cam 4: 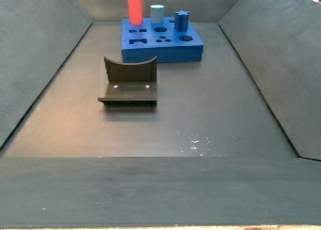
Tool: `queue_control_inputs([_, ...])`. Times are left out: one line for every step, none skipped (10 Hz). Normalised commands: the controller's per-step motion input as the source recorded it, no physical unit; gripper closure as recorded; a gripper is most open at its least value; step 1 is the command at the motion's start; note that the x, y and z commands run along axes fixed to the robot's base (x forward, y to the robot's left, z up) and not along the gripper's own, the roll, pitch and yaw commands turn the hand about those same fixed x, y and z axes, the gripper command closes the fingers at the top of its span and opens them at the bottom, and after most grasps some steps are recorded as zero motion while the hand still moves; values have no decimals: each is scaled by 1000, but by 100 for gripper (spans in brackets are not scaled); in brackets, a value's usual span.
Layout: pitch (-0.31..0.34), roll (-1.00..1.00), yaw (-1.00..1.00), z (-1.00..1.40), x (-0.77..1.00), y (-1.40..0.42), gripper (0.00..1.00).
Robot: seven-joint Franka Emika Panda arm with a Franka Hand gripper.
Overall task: Pick up the hexagon object. Move up. Move to above the board. Insert the hexagon object.
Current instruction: Move to above the board.
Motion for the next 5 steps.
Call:
queue_control_inputs([97,-4,-2,267,64,-1000,100])
queue_control_inputs([110,-10,6,268,82,-1000,100])
queue_control_inputs([118,-7,6,270,100,-1000,100])
queue_control_inputs([124,4,8,266,118,-963,100])
queue_control_inputs([128,4,11,191,107,-678,100])
